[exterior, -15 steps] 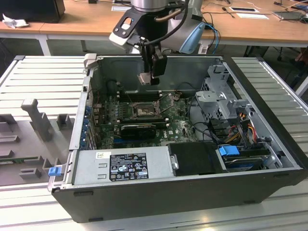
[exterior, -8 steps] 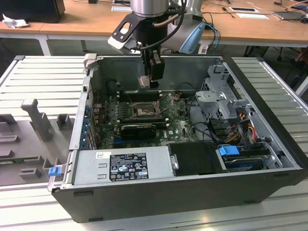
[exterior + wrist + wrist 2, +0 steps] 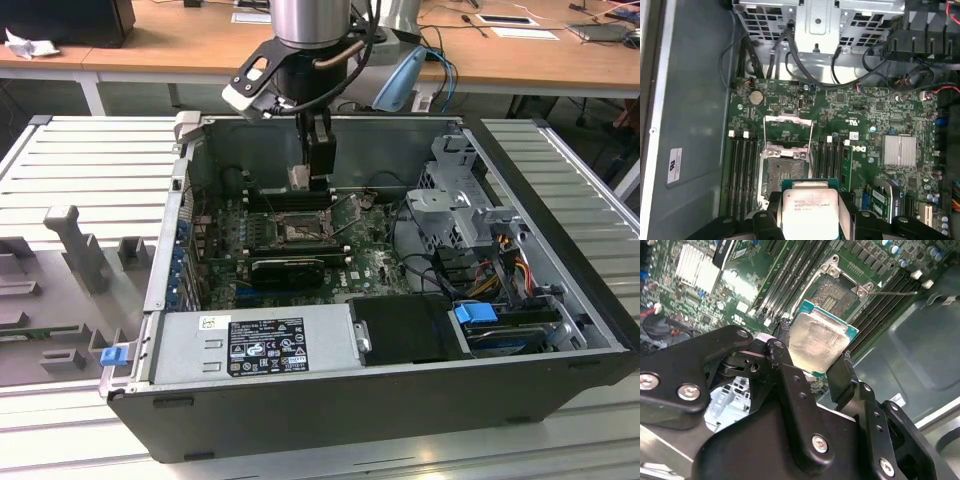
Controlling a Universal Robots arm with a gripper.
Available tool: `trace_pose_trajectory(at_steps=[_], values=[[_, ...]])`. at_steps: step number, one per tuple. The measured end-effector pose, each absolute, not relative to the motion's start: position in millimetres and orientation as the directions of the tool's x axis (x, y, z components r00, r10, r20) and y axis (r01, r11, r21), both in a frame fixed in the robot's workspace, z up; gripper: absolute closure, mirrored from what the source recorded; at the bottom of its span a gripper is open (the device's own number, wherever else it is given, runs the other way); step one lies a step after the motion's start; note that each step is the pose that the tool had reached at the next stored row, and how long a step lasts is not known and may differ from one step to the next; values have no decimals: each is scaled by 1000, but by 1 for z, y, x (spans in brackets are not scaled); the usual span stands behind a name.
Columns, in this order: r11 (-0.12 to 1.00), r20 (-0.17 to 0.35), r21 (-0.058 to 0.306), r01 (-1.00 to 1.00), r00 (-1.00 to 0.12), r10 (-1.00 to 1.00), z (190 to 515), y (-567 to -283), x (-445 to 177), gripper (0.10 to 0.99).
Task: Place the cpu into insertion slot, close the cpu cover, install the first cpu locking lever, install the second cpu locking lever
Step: 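Place the cpu into insertion slot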
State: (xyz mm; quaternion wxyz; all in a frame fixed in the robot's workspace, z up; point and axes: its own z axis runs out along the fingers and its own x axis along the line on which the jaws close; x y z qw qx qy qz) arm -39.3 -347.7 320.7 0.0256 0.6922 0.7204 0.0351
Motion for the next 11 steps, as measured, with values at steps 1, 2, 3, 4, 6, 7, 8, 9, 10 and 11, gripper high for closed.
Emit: trace_pose_trajectory(at_steps=[1,2,3,4,6,7,8,9,10,11], values=[[22,12,86,996,-24,1000,319,-348,-39,549],[7,12,86,996,-8,1000,318,-348,-39,549],[-10,12,86,996,9,1000,316,-348,-39,549],[-22,12,86,996,21,1000,316,-348,-39,549],[-35,12,86,996,34,999,314,-348,-39,549],[-35,12,86,996,34,999,313,-348,-39,549],[-35,12,86,996,34,999,311,-348,-39,549],[-35,12,86,996,34,999,308,-347,-39,549],[-32,12,86,996,31,999,306,-347,-39,549],[-27,12,86,996,26,1000,304,-346,-39,549]])
